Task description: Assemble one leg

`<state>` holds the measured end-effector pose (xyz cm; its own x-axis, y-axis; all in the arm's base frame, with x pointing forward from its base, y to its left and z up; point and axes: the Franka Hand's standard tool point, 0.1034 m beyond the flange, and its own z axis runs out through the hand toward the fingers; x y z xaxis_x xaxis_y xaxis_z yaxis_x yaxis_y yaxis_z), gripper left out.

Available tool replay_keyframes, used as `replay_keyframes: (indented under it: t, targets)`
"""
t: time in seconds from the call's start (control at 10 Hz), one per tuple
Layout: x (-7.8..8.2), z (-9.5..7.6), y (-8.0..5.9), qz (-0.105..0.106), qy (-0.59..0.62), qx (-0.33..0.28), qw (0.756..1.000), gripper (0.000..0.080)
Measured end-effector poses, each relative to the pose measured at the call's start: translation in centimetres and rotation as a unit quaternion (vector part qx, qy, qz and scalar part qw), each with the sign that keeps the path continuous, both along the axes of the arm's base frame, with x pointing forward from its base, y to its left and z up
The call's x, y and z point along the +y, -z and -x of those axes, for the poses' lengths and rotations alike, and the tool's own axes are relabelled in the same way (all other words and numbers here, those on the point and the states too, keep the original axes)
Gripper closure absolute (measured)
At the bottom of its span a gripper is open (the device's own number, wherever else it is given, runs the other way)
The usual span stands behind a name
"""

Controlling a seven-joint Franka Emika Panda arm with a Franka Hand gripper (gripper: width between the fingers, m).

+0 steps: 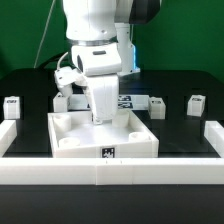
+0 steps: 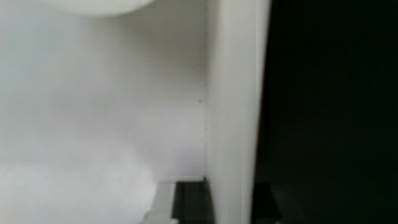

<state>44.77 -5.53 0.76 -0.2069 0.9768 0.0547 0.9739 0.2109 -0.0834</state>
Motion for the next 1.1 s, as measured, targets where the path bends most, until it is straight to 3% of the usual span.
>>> replay_keyframes:
  t: [0.6,1.1]
  targets:
    - [0.1,-0.1,0.0,0.000,0.001,-0.002,1.000,0.0735]
    - [7.5,-2.6,-0.3,0.002,0.132,-0.009,0.991,0.0735]
